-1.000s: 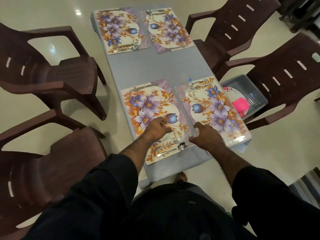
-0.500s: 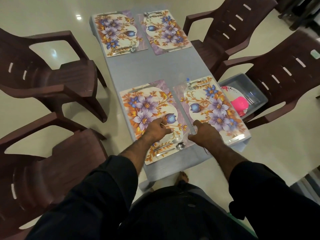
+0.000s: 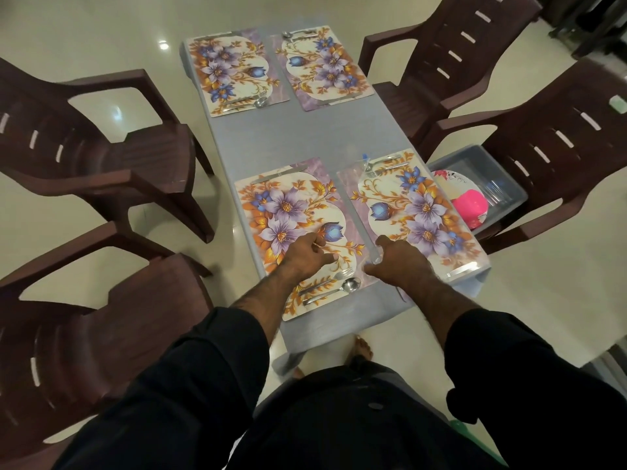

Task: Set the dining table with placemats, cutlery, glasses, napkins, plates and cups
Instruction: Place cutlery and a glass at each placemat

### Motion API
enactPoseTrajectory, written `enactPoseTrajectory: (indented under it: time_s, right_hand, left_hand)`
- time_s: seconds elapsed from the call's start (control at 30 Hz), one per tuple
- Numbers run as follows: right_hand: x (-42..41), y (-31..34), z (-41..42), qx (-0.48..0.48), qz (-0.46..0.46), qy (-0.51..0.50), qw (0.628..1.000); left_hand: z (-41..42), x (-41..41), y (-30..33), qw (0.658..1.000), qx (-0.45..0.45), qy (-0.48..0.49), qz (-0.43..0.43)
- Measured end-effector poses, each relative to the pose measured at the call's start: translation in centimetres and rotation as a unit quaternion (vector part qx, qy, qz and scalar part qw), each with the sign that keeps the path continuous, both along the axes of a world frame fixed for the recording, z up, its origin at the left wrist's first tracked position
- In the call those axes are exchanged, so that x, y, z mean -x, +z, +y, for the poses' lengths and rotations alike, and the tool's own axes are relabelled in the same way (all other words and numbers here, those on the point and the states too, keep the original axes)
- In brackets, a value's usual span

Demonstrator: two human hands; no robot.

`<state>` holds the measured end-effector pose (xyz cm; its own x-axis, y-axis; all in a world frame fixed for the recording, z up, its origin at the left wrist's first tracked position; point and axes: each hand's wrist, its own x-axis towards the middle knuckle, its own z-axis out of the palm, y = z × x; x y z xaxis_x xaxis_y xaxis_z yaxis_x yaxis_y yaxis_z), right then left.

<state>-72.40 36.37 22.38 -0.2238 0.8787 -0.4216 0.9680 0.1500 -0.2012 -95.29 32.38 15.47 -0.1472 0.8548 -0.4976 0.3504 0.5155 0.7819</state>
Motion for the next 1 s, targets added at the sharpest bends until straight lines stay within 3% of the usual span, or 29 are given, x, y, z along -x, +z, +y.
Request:
enactPoseTrajectory:
  time_s: [0.17,0.3,0.5,0.8,1.0]
  right_hand:
    - [-1.5,2.0,1.1,-0.019,0.021,-0.054,0.998]
    - [-4.5,3.5,1.8,-0.064,0.045,-0.091,0.993]
    - [-9.5,3.2,2.5,-0.049,0.06,-0.101,0.992]
    - [-17.7,3.7,7.8,-0.072,0.118,-0.073,0.988]
    - [-27.3,2.9,12.8,-0.08,0.151,-0.037,0.985]
  left_hand:
    - [0.3,-0.5,1.3,1.0,-0.017,-0.008,0.01]
    - [1.5,-1.3,2.8,0.998,-0.061,-0.001,0.031]
    - [3.9,-5.2,5.8,0.986,-0.152,0.021,0.072]
    - [7.3,-15.1,9.2,0.952,-0.261,0.036,0.157]
    - [11.7,-26.9,8.1,0.948,-0.258,0.075,0.17]
